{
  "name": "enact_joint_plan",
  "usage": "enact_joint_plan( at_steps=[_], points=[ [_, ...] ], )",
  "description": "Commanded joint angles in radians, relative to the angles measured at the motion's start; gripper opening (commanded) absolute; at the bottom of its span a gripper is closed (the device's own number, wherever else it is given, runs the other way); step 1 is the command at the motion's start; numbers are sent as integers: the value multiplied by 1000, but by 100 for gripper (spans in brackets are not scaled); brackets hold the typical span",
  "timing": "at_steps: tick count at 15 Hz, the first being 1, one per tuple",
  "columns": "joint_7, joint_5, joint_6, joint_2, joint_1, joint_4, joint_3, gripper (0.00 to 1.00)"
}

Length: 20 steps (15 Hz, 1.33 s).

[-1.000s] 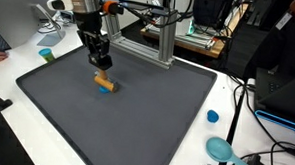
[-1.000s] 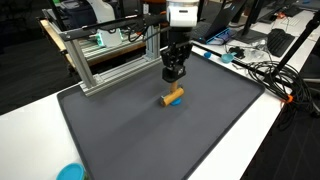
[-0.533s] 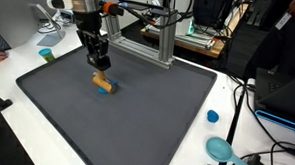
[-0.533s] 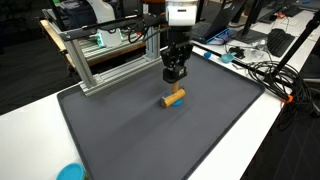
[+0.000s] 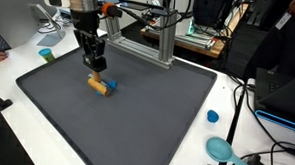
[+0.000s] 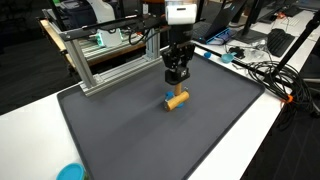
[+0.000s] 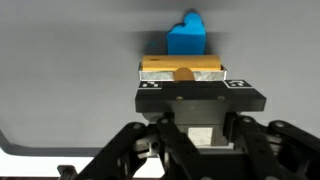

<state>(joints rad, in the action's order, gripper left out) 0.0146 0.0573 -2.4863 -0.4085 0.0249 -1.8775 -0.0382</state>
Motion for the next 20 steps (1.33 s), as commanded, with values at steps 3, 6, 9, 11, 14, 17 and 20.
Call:
enact_joint_plan(
  at_steps=[3, 6, 9, 11, 14, 17, 20],
  points=[
    [4, -24, -157, -98, 14, 47, 0, 21],
    [-3, -27, -205, -57, 16, 37, 2, 21],
    [-38, -13, -142, 37, 12, 6, 9, 21],
    [-170, -5, -51, 113, 30, -13, 46, 21],
    [-356, -83, 106, 190, 57, -9, 94, 21],
    [-560, -162, 234, 223, 73, 21, 108, 21],
    [-758, -238, 309, 193, 83, 54, 107, 21]
  ],
)
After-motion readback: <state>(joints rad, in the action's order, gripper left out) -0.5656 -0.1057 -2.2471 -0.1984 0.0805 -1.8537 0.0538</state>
